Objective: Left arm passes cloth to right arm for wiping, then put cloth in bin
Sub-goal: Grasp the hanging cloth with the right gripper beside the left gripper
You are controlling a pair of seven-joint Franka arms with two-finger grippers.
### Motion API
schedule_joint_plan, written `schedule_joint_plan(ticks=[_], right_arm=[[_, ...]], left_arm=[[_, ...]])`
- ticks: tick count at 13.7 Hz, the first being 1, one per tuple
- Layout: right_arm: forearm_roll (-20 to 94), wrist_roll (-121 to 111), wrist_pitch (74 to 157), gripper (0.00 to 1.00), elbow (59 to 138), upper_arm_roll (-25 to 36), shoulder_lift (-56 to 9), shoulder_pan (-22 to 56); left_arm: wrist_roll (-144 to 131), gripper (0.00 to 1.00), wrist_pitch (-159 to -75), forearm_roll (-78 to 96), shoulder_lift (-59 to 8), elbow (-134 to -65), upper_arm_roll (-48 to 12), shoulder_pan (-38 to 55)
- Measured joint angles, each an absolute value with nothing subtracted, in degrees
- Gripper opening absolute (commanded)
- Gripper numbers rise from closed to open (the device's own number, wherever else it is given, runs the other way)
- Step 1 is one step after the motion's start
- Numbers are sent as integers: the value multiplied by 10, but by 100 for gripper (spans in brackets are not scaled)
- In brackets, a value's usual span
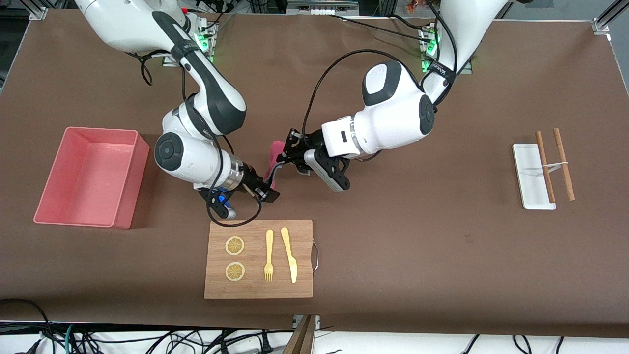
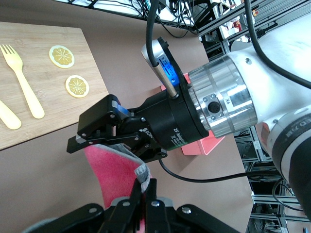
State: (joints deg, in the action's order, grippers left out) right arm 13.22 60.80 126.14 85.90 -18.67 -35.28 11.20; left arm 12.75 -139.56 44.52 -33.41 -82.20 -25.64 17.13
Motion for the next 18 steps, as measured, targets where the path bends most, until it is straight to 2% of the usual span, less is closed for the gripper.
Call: schedule_joint_plan(ticks=[2,5,15,18], right_arm=[[132,607,1256,84,853,-186,-349,99],[132,606,1246,89,845,-186,-338,85],[132,606,1229,89,847,-190,-332,91],[132,606,1229,93,845,-189,-331,86]], left_arm=[[128,4,-1396,445,-334,-822,-256,171],[128,4,-1397,445,-334,-821,-256,171],[128,4,-1398,445,-334,-818,-256,168],[128,4,-1398,445,-334,-818,-255,168]])
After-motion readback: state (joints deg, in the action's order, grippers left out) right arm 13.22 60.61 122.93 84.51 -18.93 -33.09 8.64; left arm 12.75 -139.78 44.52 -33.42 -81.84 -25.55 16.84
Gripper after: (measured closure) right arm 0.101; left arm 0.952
